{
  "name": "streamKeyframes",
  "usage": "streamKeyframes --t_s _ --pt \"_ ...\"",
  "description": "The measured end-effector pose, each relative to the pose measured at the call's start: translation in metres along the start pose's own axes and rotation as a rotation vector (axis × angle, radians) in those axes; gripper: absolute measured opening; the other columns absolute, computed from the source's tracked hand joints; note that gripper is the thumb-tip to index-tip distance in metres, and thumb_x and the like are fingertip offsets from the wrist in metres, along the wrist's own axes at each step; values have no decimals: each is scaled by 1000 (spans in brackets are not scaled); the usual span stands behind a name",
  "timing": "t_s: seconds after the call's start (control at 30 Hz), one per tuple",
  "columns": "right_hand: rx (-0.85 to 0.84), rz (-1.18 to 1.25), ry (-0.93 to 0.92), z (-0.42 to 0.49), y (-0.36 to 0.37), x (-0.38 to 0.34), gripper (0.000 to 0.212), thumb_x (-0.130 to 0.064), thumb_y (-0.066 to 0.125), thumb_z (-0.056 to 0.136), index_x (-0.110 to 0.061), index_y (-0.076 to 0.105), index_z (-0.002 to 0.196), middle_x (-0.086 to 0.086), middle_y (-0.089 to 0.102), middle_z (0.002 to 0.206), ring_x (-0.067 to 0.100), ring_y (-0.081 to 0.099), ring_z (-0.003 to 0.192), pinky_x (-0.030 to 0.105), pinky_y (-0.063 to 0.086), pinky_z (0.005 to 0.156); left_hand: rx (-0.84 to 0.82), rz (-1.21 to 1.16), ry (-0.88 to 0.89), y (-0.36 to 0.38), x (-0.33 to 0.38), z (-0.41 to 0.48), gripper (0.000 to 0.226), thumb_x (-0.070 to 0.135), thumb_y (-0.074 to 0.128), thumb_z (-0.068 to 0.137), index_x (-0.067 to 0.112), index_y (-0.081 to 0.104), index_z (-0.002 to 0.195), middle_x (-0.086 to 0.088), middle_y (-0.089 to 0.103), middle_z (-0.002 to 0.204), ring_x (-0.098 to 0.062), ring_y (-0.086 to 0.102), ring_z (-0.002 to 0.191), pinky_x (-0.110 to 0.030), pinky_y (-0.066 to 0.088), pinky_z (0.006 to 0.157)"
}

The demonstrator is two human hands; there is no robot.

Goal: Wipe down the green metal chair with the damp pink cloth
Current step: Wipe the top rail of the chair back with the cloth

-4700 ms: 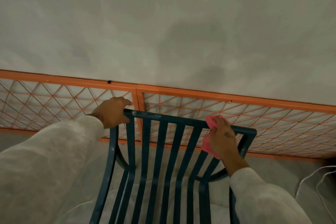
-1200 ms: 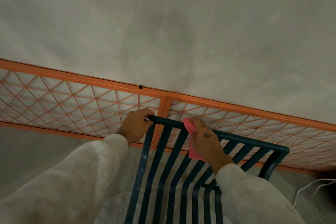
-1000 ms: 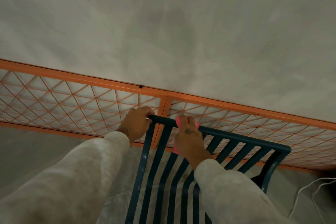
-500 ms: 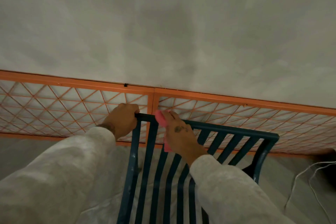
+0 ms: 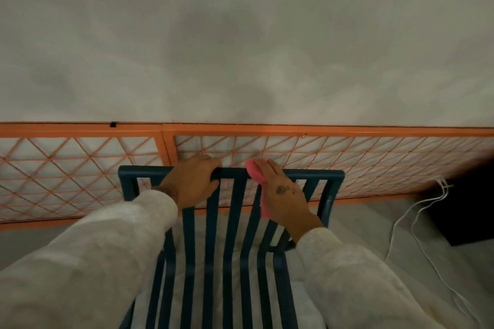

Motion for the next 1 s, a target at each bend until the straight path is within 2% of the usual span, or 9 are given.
streamKeyframes --t_s 0.1,0.27,0.53,0.7,0.73,0.83,0.93,1.0 --pt "39 30 26 -5 -14 28 89 4 63 82 -34 18 149 -8 17 159 33 52 124 49 49 96 -22 22 10 13 22 18 15 24 57 92 22 60 107 6 55 95 -14 53 90 -28 40 74" --pt "57 16 79 -9 -32 73 91 3 62 82 -35 15 149 -9 15 159 31 54 121 47 49 96 -33 61 25 33 56 44 22 11 50 89 22 60 106 2 60 98 -19 57 91 -37 49 79" --pt "106 73 40 -5 -54 93 78 4 64 81 -28 30 143 -6 32 148 29 53 120 40 48 91 -31 -41 -6 41 84 63 19 11 52 90 20 63 103 0 63 97 -19 59 87 -37 52 77" --pt "151 196 13 5 -65 90 46 -4 51 94 -23 48 136 -2 50 134 24 54 116 27 38 89 -3 -58 -17 37 90 66 23 15 56 92 18 65 112 -2 64 106 -20 61 93 -40 53 81" --pt "157 246 94 -8 -72 166 43 -8 50 95 -23 49 136 -1 51 134 23 54 117 28 39 90 -69 -48 35 85 147 101 22 14 56 92 17 65 112 -3 65 105 -21 61 92 -41 53 81" --pt "133 343 149 -12 -71 190 42 -18 49 98 -26 45 139 1 52 135 21 53 114 33 44 96 -77 -73 42 89 168 106 21 13 55 93 15 66 111 -5 66 100 -21 61 88 -40 53 78" --pt "135 490 209 -12 -77 192 44 -19 52 97 -30 45 139 1 56 125 13 49 99 28 43 85 -34 -66 54 91 166 112 21 18 56 94 16 67 111 -3 67 97 -21 62 88 -37 52 77" --pt "115 554 245 -9 -77 198 46 -18 57 94 -30 46 138 -2 57 126 12 49 102 28 43 85 -24 -77 48 88 170 113 21 20 57 94 14 68 112 -5 68 100 -22 63 91 -39 52 80"
Point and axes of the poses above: each hand's wrist, its own z-axis towards the middle knuckle, its own y-axis out of the palm, x = y × z, the point moved 1 cm from there along z, towards the middle knuckle
